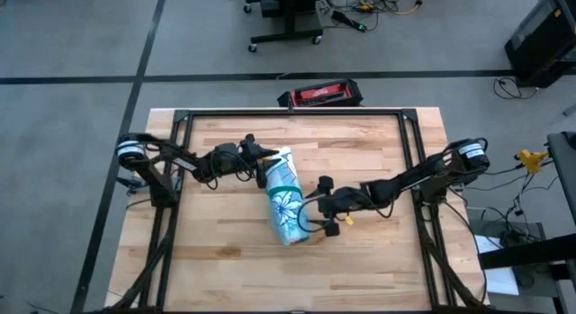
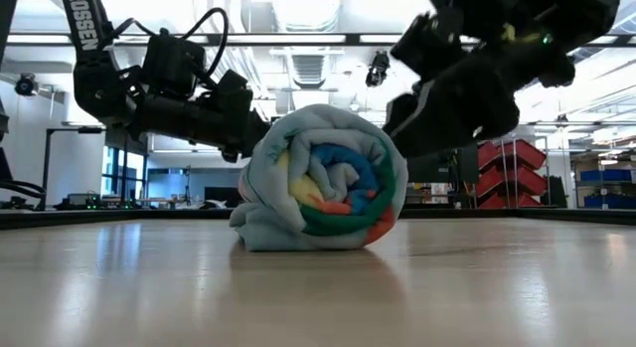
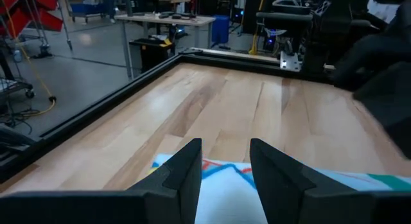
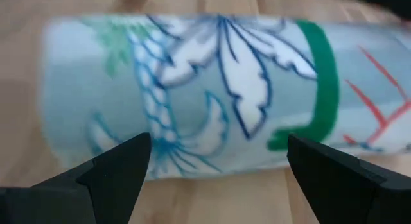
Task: Roll towel
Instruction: Roll the green multi-color dinosaur print towel
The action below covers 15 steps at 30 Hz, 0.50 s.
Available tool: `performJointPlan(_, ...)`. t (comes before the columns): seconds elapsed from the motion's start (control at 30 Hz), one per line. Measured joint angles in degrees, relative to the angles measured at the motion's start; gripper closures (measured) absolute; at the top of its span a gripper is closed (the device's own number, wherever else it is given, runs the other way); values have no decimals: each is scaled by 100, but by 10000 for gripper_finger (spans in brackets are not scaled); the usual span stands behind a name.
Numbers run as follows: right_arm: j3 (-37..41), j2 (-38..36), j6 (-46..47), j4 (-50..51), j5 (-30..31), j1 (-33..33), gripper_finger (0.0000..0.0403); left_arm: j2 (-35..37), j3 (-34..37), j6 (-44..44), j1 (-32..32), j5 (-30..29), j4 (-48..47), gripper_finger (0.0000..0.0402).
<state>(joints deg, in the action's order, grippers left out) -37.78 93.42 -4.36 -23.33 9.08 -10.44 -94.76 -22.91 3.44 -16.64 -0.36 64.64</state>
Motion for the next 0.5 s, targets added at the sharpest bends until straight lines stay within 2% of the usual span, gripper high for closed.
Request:
performJointPlan(0.1,1,135,7,39,1,35,55,82,-1,0,107,28,-16,285)
performJointPlan(0.2,2,212,15,54,0,47,55,532,1,2,318,323,-254,285)
performJointPlan(0.3,1,228,26,53,0,47,55,1283,1,-3,727,355,-1153,285)
performJointPlan(0.37,2,228,29,49,-3,46,55,1796,3,-19,1096,-28,-2121,285)
performJointPlan(0.43,2,228,26,48,-7,46,55,2214,3,84,1521,-664,-3207,285)
performJointPlan(0.5,2,228,0,40,-9,46,55,2422,8,395,1957,-1150,-4050,285)
